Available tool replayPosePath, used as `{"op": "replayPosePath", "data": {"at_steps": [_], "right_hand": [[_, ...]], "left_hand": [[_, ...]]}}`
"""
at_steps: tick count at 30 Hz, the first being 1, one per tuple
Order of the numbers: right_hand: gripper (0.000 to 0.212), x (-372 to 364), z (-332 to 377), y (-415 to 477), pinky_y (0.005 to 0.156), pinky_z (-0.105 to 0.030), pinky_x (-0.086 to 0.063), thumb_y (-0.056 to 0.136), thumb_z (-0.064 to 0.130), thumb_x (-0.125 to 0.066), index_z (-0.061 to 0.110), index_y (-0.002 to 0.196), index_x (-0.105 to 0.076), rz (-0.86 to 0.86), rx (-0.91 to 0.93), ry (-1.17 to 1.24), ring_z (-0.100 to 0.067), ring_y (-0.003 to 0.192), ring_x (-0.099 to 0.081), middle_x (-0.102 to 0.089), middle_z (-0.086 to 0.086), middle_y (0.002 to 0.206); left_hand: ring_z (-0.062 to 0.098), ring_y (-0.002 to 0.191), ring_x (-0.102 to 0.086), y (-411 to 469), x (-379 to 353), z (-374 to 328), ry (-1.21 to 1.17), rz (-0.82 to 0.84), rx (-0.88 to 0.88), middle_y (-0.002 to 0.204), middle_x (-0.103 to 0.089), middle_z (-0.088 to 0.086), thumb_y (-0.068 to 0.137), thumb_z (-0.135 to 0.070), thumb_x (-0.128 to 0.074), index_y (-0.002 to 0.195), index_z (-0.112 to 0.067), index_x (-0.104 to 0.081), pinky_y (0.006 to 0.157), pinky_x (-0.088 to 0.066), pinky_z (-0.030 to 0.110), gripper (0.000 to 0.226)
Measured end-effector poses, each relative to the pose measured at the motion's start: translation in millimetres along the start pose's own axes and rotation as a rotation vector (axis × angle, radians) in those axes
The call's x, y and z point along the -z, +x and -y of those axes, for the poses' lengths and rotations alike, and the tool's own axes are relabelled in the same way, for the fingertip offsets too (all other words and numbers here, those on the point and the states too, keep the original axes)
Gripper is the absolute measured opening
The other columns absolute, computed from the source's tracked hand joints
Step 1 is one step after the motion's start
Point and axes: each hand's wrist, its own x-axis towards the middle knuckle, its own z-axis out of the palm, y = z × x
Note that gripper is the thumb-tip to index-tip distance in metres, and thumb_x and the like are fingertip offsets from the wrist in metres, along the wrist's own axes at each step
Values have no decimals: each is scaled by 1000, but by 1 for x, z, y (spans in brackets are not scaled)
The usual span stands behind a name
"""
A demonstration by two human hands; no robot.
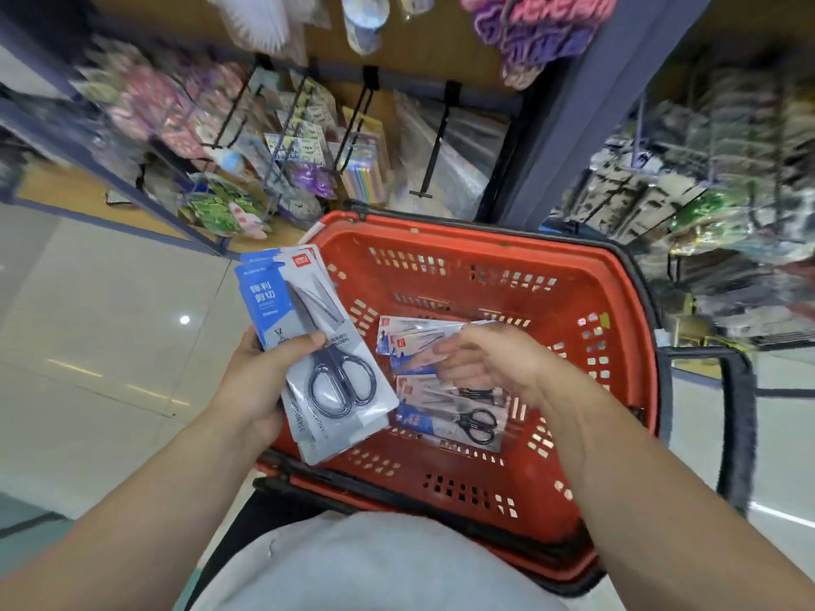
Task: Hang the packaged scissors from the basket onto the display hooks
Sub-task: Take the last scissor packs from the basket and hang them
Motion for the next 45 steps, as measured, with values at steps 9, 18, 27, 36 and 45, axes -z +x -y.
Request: {"op": "replayPosePath", "data": {"at_steps": [9, 18, 27, 36, 45], "right_hand": [[20, -11, 54, -66, 48, -17, -39, 84, 11, -85, 6, 69, -73, -451, 549, -13, -5, 50, -50, -62, 3, 57], [16, -61, 128, -95, 94, -44, -58, 106, 16, -57, 21, 104, -73, -633, 743, 205, -20, 98, -75, -80, -1, 102], [15, -142, 192, -110, 91, -56, -60, 103, 23, -60, 12, 107, -70, -964, 862, 367, -31, 101, -75, -78, -15, 107], [42, -193, 160, -101, 88, -50, -63, 83, -1, -80, 14, 118, -60, -859, 706, 327, -33, 101, -75, -76, -11, 110], [35, -180, 152, -115, 108, -54, -52, 100, 9, -66, 18, 134, -60, -712, 881, 383, -28, 119, -70, -75, -6, 126]], "left_hand": [[27, 77, -77, -24, -9, -41, -94, 24, -54, 102, -78, 14, 77, 1, -79, 130, -6, -63, 67, -64, 39, 55], [28, 72, -77, -13, 14, -94, -17, 249, -72, 96, -79, 16, 76, 10, -78, 121, -6, -65, 63, -64, 39, 49], [34, 83, -77, -2, 65, -146, 50, 528, -72, 106, -79, 21, 55, 2, -82, 121, -5, -65, 69, -65, 42, 68], [30, 67, -77, -16, 71, -162, 31, 589, 75, 90, -79, 18, 76, 13, -75, 118, -4, -64, 55, -61, 38, 47], [34, 77, -76, -22, 51, -179, -32, 533, 15, 107, -77, 26, 75, 3, -78, 119, -7, -66, 72, -63, 47, 47]]}}
